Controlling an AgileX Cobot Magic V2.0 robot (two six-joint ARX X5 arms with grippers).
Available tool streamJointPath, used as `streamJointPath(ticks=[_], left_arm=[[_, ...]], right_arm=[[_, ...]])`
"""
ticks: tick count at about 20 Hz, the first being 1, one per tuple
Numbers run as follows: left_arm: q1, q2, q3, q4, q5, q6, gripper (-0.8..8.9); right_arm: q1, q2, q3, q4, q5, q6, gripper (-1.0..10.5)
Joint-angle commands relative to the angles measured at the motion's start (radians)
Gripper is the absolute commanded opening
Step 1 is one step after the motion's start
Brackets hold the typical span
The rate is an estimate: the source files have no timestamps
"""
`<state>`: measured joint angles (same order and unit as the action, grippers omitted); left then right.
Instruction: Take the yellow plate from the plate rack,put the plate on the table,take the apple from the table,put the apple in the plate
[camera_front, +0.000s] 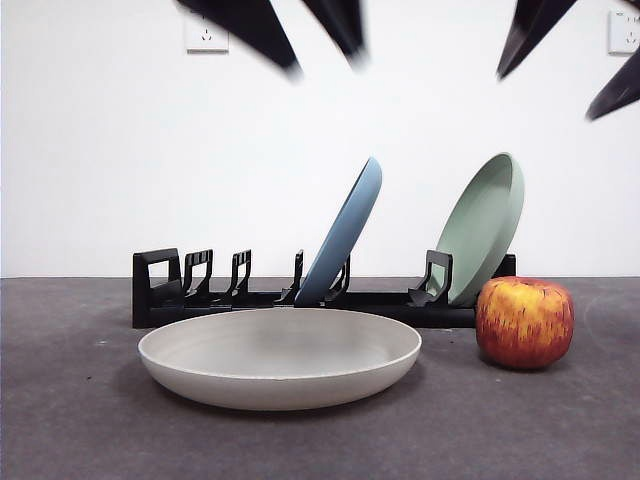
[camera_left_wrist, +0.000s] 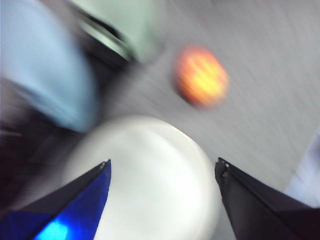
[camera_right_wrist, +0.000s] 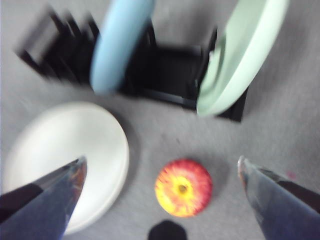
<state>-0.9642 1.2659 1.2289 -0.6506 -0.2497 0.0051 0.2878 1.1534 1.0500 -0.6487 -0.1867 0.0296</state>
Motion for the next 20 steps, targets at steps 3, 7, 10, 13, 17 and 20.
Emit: streamJointPath(ticks=[3,7,10,13,17,20], left_arm=[[0.017,-0.284,-0.003,0.003,-0.207,-0.032,3.45],[0.018,-0.476,-0.003,0.000,-0.329,-0.032,3.45],[0.018,-0.552,-0.003,-0.016,-0.361,-0.032,3.45],[0.018,-0.575,-0.003,-0.042,-0.401,-0.032,3.45],[0.018,-0.575,-0.003,-0.085,-0.404,-0.040,3.45],[0.018,-0.575,-0.003,-0.085,-0.404,-0.039,3.45]], right_arm=[[0.077,0.188,0.043,-0.015,0.112,-0.050,5.1],[0.096,0.368,0.043,-0.018,0.167,-0.058,5.1],[0.095,0.479,0.043,-0.015,0.167,-0.058,5.1],[0.095,0.565,0.043,-0.015,0.164,-0.057,5.0],[0.095,0.581,0.043,-0.018,0.167,-0.038,1.7],[0.095,0.558,0.051,-0.035,0.166,-0.038,-0.1]])
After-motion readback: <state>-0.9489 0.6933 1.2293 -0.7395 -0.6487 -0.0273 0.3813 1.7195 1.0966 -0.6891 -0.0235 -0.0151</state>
